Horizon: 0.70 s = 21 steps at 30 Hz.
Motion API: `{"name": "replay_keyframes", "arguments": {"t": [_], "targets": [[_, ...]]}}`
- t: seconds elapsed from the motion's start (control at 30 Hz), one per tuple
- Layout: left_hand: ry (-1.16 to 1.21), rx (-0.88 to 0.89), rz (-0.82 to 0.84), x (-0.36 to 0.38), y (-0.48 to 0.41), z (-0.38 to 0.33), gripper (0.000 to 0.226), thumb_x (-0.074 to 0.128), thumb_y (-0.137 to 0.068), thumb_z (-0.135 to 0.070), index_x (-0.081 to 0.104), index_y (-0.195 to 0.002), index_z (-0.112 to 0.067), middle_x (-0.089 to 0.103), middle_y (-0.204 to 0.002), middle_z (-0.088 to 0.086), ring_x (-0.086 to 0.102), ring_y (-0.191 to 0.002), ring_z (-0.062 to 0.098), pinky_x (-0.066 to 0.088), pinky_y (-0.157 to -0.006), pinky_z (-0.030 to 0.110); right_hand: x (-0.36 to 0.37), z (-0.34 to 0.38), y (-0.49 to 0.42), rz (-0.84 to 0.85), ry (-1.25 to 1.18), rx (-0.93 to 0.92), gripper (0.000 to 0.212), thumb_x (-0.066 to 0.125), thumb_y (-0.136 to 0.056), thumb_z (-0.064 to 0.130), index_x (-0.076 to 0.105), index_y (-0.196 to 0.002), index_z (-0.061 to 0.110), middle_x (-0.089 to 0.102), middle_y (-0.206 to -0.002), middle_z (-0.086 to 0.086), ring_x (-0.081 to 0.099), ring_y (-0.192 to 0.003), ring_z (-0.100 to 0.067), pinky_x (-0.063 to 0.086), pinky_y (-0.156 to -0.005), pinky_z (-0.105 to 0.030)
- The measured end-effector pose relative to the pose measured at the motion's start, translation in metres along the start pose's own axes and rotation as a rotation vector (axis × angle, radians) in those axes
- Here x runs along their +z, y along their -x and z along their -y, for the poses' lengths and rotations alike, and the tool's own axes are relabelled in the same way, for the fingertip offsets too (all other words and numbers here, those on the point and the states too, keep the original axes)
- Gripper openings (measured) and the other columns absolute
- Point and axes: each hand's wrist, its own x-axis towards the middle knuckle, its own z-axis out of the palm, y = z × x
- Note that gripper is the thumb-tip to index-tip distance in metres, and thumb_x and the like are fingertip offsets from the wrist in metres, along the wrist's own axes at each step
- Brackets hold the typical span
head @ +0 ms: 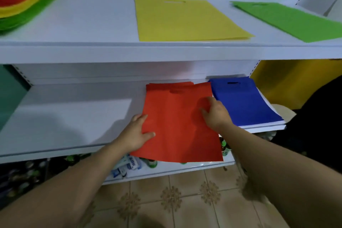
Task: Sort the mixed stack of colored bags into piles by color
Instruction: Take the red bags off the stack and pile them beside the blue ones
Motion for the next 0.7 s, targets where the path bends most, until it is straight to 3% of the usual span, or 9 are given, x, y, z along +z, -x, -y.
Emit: {"name": "replay_keyframes", "arguments": {"t": [0.2, 0.4, 0.57, 0.7], "targets": [[-0.085, -0.060, 0.006, 0.018, -0.043, 0.004, 0.089, 0.070, -0.084, -0.031, 0.016, -0.151, -0.008, 0.014, -0.155, 0.006, 0.021, -0.141, 0.021, 0.017, -0.113, 0.023, 0.020, -0.012, -0.061, 0.062, 0.003, -0.047, 0.046, 0.052, -0.095, 0.029, 0.042, -0.138, 0.014, 0.050, -0.128, -0.014, 0.057, -0.104, -0.033, 0.051, -0.085, -0.039], [-0.156, -0.152, -0.047, 0.039, -0.090, 0.006, 0.091, 0.071, -0.082, -0.033, 0.017, -0.150, -0.007, 0.015, -0.155, 0.010, 0.021, -0.140, 0.028, 0.019, -0.116, 0.033, 0.044, -0.030, -0.119, 0.104, 0.001, -0.094, 0.042, 0.050, -0.097, 0.029, 0.044, -0.135, 0.012, 0.045, -0.126, -0.015, 0.057, -0.102, -0.033, 0.047, -0.084, -0.036], [-0.182, -0.271, -0.019, 0.054, -0.105, 0.012, 0.100, 0.071, -0.077, -0.049, 0.012, -0.152, -0.020, 0.011, -0.156, 0.012, 0.019, -0.141, 0.033, 0.023, -0.115, 0.042, 0.068, -0.053, -0.147, 0.263, -0.034, -0.080, 0.074, 0.060, -0.089, 0.046, 0.026, -0.147, 0.015, 0.028, -0.145, -0.014, 0.044, -0.125, -0.038, 0.041, -0.104, -0.046], [-0.352, -0.231, 0.135, 0.073, -0.090, 0.012, 0.118, 0.072, -0.063, -0.067, 0.006, -0.152, -0.025, -0.001, -0.158, 0.003, 0.014, -0.142, 0.033, 0.024, -0.114, 0.047, 0.079, -0.070, -0.153, 0.349, 0.007, -0.078, 0.090, 0.068, -0.080, 0.053, 0.017, -0.150, 0.027, 0.015, -0.153, -0.011, 0.033, -0.133, -0.040, 0.039, -0.106, -0.050]]}}
